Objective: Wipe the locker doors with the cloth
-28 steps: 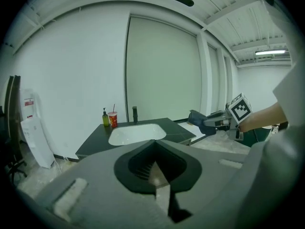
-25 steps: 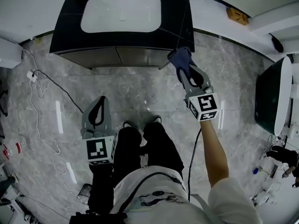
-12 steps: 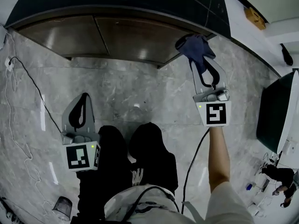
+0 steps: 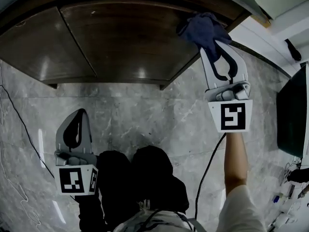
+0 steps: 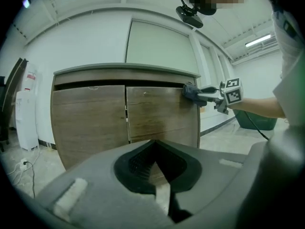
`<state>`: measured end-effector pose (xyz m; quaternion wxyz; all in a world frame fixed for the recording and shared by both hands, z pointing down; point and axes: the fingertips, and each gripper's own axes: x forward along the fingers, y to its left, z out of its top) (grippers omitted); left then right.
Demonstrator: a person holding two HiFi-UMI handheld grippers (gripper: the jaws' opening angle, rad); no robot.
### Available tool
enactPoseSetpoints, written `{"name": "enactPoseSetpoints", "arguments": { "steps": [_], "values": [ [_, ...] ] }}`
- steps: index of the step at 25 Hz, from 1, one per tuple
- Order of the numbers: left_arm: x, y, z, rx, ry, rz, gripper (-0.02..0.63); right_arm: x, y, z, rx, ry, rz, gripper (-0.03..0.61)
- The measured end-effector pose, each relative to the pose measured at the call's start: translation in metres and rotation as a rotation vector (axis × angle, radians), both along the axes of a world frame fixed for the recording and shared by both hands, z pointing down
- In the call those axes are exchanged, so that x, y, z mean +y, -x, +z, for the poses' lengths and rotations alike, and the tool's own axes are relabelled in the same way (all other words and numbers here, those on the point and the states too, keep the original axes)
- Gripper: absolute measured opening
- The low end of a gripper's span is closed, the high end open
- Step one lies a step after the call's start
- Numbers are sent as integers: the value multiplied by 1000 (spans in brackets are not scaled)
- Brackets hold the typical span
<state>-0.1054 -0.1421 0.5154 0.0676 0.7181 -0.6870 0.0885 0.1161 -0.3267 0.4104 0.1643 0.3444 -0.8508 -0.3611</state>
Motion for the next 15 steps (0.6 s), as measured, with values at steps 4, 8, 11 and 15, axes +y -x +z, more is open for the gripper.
{"name": "enactPoseSetpoints", "arguments": {
  "steps": [4,8,11,15],
  "values": [
    [11,3,31,-7,-13,-13,2,-14,-2,9,19,-73,29,91],
    [27,11,48,-11,-10,-64,2,-26,1,11,39,-110,20,92],
    [36,15,52,-2,-12,-95,2,-28,-1,12,18,-108,12,91],
    [40,12,55,-2,-26,-91,2,-28,0,16,12,-119,0,91]
  ]
}}
